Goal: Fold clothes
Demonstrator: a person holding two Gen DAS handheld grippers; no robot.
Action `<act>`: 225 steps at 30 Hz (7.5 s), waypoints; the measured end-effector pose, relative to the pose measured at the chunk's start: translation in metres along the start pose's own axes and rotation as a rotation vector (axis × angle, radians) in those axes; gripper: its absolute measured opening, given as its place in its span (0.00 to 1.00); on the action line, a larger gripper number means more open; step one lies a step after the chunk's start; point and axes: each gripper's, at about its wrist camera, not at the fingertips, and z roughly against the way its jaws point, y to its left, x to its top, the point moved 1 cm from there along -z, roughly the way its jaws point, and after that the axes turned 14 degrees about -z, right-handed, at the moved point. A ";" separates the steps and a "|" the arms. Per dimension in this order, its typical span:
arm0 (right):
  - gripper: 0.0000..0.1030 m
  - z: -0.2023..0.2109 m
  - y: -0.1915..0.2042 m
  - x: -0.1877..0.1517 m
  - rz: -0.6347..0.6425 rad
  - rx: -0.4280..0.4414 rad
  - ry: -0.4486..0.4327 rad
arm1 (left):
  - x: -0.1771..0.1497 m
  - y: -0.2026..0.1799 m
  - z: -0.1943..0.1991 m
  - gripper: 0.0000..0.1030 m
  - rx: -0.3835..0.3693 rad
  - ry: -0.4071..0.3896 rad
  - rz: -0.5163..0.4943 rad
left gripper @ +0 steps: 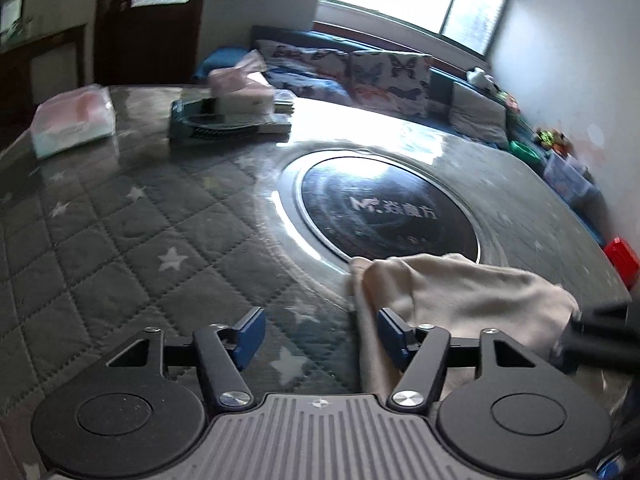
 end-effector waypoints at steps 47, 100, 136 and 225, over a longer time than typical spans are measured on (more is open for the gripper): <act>0.13 0.072 -0.088 -0.033 -0.397 -0.136 -0.174 | 0.002 -0.018 -0.046 0.18 -0.243 0.076 0.313; 0.12 0.194 -0.267 -0.088 -0.784 -0.618 -0.415 | 0.134 -0.188 -0.094 0.14 -0.251 -0.020 -0.094; 0.20 0.158 -0.343 -0.134 -0.888 -0.816 -0.249 | 0.138 -0.242 -0.177 0.31 -0.220 0.101 -0.225; 0.95 0.087 -0.210 -0.088 -0.678 -0.647 -0.260 | 0.076 -0.202 -0.081 1.00 -0.086 -0.046 -0.303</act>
